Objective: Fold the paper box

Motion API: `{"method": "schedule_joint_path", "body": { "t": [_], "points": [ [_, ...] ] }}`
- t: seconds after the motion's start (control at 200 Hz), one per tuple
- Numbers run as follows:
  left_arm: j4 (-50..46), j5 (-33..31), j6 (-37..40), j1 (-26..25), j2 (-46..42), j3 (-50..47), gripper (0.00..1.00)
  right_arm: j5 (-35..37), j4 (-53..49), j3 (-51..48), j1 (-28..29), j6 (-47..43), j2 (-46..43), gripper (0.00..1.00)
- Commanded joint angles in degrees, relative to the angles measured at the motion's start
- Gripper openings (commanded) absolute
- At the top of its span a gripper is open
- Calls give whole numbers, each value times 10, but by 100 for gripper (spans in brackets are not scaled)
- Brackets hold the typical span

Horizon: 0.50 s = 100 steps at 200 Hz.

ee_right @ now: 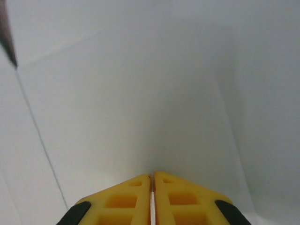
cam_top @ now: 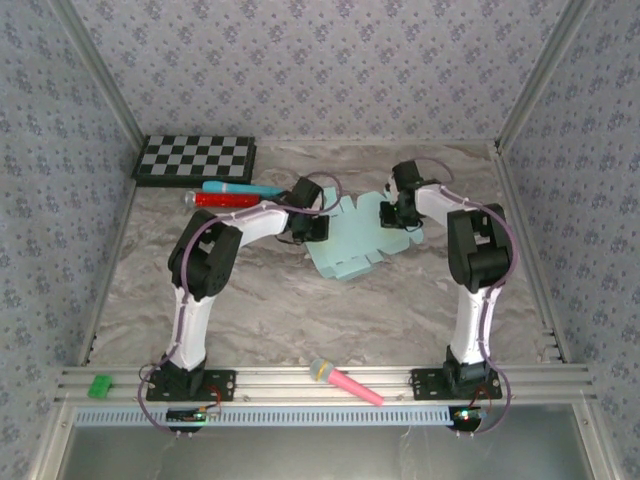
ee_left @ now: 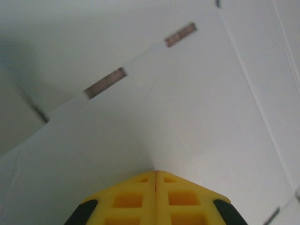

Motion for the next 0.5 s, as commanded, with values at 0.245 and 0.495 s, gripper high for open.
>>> {"method": "schedule_joint_path", "body": {
  "t": [0.245, 0.495],
  "points": [
    [-70, 32, 69, 13, 77, 102, 12, -60, 60, -172, 64, 68, -95, 14],
    [-92, 66, 81, 13, 89, 151, 16, -63, 72, -189, 129, 50, -136, 15]
  ]
}}
